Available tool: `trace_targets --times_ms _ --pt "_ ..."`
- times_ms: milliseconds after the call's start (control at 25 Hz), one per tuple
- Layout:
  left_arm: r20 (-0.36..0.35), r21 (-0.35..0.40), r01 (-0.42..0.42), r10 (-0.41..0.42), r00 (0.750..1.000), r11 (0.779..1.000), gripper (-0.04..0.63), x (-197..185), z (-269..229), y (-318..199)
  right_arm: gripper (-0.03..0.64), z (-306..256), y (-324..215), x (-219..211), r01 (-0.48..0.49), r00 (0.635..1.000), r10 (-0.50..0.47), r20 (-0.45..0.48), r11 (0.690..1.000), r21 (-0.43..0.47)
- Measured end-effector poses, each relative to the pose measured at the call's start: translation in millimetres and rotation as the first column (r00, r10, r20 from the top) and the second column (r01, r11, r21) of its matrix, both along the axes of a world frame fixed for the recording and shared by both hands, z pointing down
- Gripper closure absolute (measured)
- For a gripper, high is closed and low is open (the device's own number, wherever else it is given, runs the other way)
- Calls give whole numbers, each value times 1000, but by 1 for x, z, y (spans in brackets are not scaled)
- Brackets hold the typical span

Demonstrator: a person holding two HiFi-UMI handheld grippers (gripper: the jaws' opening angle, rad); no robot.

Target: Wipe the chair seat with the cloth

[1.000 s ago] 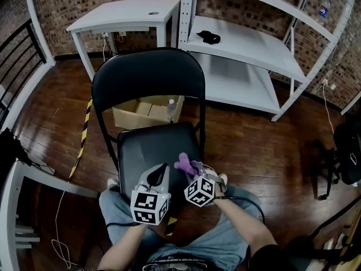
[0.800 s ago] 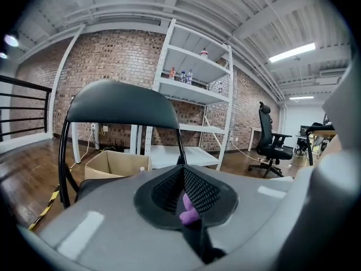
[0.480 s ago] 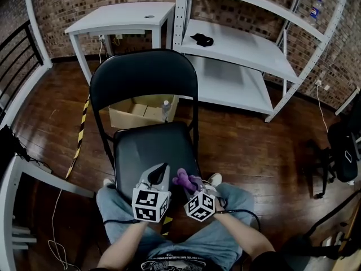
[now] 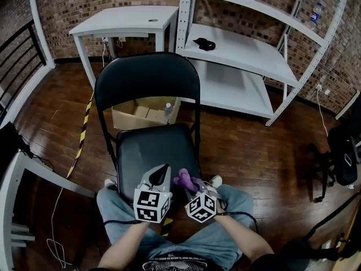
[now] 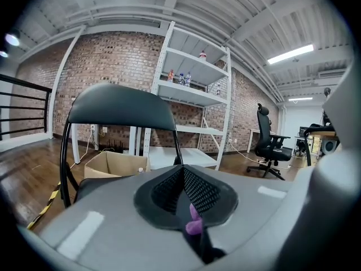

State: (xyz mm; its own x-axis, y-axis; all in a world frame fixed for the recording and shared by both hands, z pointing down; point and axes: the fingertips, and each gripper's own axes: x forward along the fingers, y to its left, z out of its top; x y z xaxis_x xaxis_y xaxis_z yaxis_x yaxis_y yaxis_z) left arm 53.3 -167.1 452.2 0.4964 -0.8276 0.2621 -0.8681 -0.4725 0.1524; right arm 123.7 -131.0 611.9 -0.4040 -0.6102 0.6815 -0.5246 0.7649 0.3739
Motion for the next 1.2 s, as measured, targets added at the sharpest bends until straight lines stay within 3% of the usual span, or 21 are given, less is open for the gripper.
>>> trace_targets --times_ms 520,760,1200 --pt "-20 43 28 -27 999 999 591 -17 -20 20 571 -86 3 -30 -119 962 97 254 990 73" --pt "-36 62 57 -55 998 996 591 -30 -27 38 571 -117 11 -46 -176 897 144 417 984 40" --pt "-40 83 73 -70 997 994 591 -45 -36 81 571 -164 47 -71 -192 827 126 548 979 63"
